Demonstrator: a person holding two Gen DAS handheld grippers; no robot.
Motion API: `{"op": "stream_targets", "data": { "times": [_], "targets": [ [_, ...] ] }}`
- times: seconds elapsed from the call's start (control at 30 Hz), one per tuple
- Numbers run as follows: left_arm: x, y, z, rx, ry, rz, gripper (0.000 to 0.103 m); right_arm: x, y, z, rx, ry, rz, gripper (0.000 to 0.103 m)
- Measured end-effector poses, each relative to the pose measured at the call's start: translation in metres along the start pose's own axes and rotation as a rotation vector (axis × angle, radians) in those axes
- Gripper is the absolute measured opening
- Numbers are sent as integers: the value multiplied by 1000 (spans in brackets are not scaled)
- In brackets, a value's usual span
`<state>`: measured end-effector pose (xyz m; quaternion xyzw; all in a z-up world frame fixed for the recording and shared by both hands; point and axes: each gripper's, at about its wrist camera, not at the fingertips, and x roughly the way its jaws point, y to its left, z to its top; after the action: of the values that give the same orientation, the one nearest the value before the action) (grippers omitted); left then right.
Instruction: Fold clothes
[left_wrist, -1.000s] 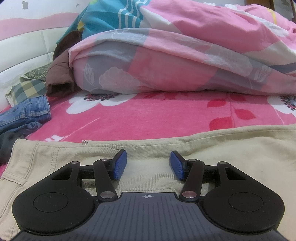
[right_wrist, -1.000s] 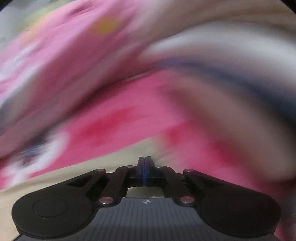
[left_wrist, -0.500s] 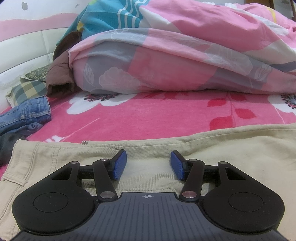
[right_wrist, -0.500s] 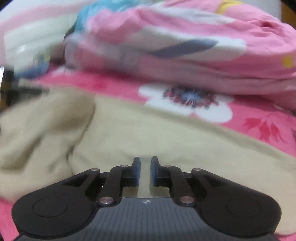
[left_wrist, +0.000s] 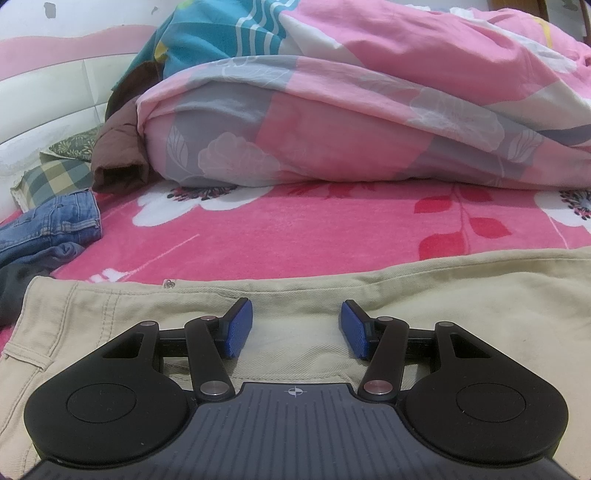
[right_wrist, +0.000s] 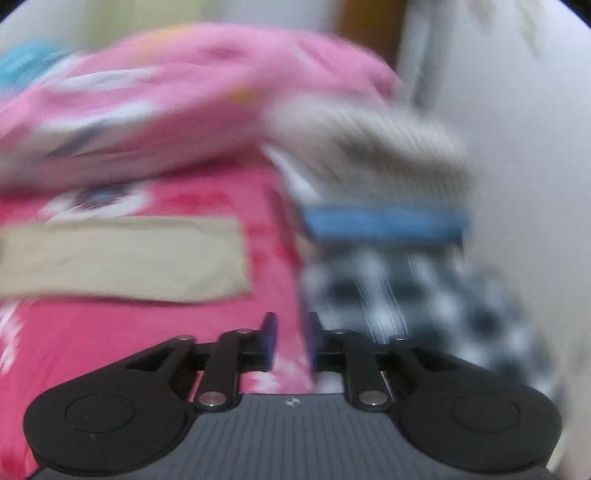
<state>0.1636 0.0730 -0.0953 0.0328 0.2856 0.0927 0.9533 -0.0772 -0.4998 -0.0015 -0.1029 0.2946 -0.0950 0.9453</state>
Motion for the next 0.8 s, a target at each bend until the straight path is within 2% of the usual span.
{"op": "stream_targets", "data": {
  "times": [0.07,0.1,0.17,0.23,0.27,0.3,0.4,0.43,0.47,0.53,0.6,0.7,0.8],
  "targets": [
    [0,0,0,2,0,1,54,-22,35,13,-110,-77,171,43],
    [0,0,0,1,-1,2,54,-30,52,19,-155,-111,265,46],
    [0,0,0,0,-1,1,54,-33,83,28,-214,-146,497,47],
    [0,0,0,-1,-1,0,54,-16,110,38,-205,-158,667,48],
    [-1,0,0,-1,-1,0,54,-1,126,44,-186,-155,712,51],
    [-1,0,0,-2,-1,-1,54,13,142,49,-166,-148,708,52],
    [-1,0,0,-2,0,-1,54,52,189,61,-104,-110,635,52],
    [-1,0,1,-2,1,-1,54,56,206,64,-95,-103,663,51],
    [-1,1,1,-2,1,-1,54,52,225,65,-114,-114,733,51],
    [-1,0,0,-2,0,0,54,36,266,59,-208,-146,878,51],
    [-1,0,0,-2,0,1,54,9,308,44,-359,-151,974,50],
    [-1,0,0,-2,-1,1,54,-25,355,17,-547,-142,1087,50],
    [0,0,0,-3,-1,-1,54,-47,385,-6,-739,-172,1148,51]
  ]
}}
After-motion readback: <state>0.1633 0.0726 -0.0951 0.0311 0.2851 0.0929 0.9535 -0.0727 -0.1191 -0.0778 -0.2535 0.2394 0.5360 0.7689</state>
